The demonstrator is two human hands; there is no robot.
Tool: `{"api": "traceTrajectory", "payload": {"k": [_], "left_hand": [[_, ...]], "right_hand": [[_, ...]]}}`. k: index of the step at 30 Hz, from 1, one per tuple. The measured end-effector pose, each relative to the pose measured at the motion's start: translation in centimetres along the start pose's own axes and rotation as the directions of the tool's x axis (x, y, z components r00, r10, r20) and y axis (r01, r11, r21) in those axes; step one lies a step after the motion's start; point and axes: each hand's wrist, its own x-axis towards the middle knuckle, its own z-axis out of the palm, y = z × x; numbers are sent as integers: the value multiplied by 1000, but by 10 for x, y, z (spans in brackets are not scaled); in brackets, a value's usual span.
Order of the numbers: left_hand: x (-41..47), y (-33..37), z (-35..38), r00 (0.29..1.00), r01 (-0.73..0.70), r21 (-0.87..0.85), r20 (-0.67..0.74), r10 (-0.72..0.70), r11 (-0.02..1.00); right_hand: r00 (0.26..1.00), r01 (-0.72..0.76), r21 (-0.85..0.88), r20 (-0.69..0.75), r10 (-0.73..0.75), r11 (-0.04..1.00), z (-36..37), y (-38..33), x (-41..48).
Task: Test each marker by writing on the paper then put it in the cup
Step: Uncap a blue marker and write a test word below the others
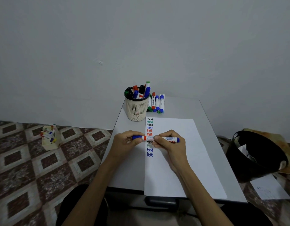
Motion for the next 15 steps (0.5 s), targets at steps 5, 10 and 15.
{"api": "traceTrajectory", "payload": {"k": [5, 10, 15], "left_hand": [[2, 0, -1, 998, -65, 80, -6, 66, 995], [3, 2, 2, 999, -43, 84, -21, 45, 996], [5, 5, 1, 993, 97, -84, -58, -102, 992]], "right_hand": [[999, 40, -43, -13, -41, 998, 1, 2, -1], [997, 67, -61, -25, -68, 996, 2, 1, 1], [998, 67, -69, -15, -68, 995, 8, -4, 5]]}}
